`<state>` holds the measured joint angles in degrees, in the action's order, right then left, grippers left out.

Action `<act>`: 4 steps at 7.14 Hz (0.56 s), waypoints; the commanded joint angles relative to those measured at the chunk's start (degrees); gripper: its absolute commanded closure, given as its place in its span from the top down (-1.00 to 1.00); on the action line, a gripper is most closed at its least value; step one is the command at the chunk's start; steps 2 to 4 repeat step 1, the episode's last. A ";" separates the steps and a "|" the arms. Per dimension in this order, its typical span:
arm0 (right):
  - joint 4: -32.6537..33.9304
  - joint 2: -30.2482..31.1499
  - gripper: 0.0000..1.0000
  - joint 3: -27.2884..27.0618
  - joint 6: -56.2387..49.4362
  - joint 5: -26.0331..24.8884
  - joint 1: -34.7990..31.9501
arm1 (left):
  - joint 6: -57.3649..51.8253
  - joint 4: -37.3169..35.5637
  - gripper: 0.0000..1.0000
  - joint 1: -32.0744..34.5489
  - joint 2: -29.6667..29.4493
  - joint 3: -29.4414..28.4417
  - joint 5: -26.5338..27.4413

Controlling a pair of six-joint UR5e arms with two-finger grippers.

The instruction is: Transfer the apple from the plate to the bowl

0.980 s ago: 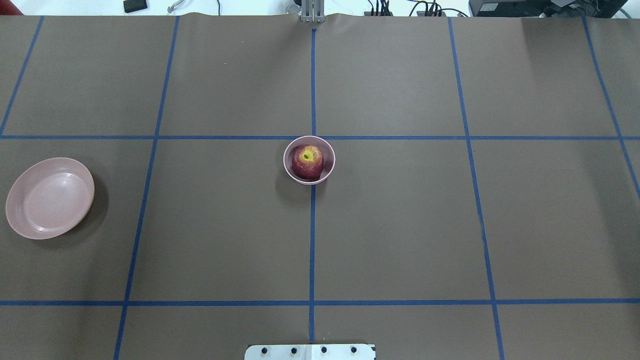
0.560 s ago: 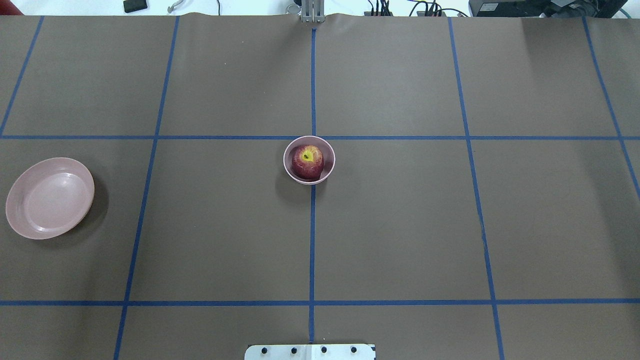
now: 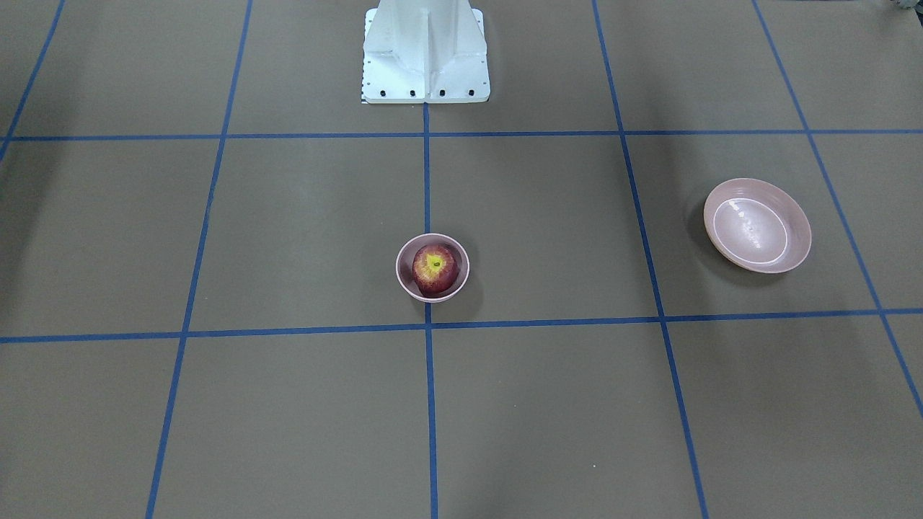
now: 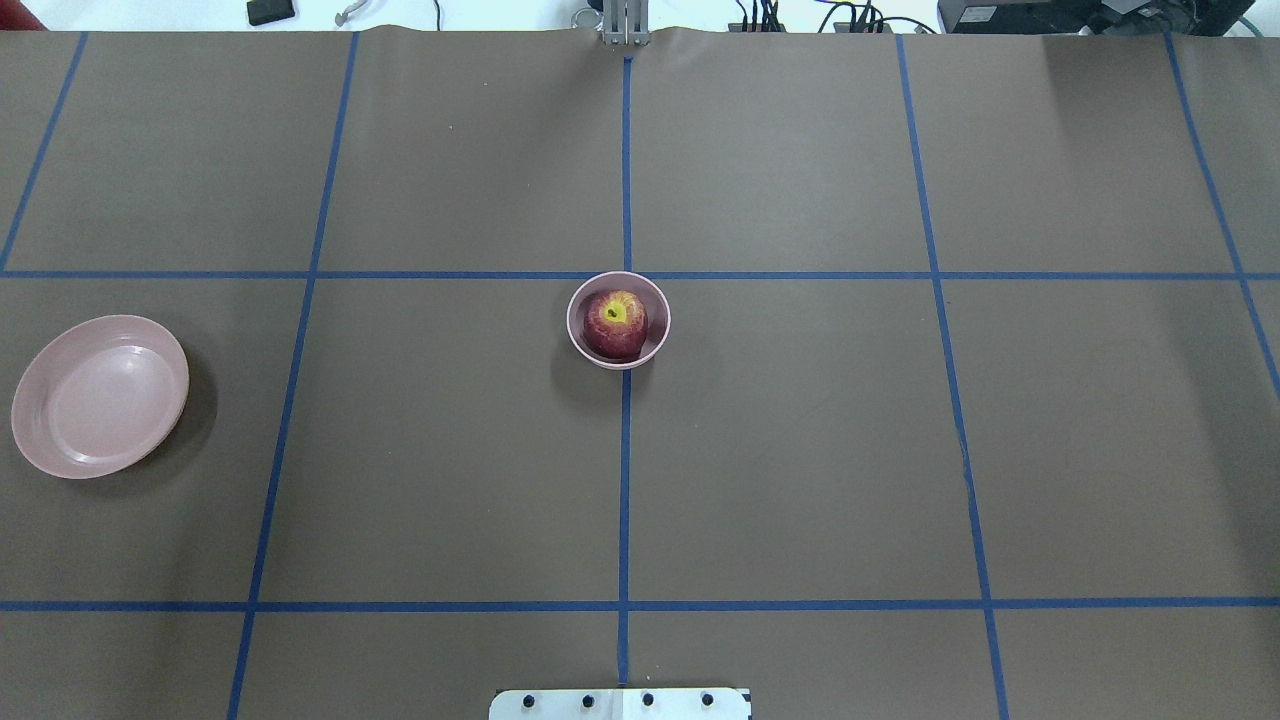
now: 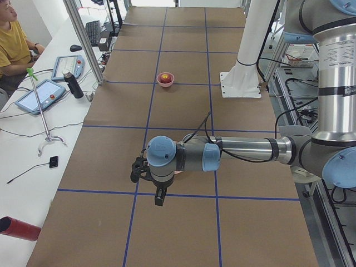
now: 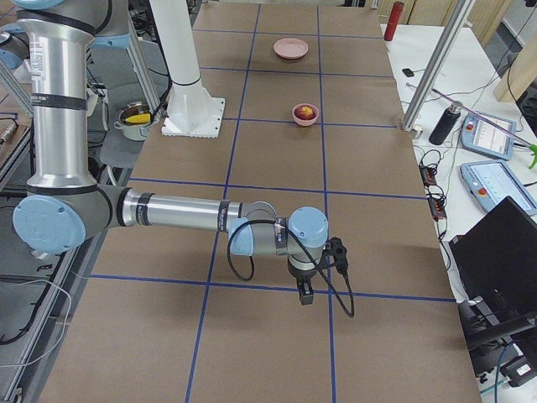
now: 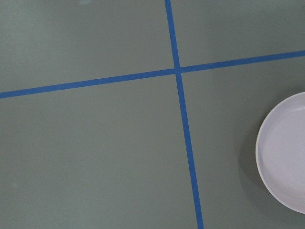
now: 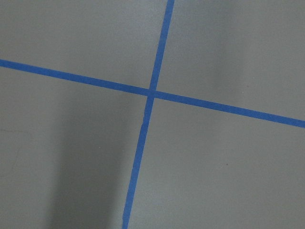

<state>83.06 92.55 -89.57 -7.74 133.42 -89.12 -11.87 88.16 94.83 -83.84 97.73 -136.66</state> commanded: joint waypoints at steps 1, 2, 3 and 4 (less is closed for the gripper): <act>0.00 0.00 1.00 0.01 0.00 0.00 0.00 | 0.00 0.00 0.97 0.00 0.08 0.00 0.08; 0.00 0.00 1.00 0.01 0.00 0.00 0.00 | 0.00 0.00 0.97 0.00 0.08 0.00 0.08; 0.00 0.00 1.00 0.01 0.00 0.00 0.00 | 0.00 0.00 0.97 0.00 0.08 0.00 0.08; 0.00 0.00 1.00 0.01 0.00 0.00 0.00 | 0.00 0.00 0.97 0.00 0.08 0.00 0.08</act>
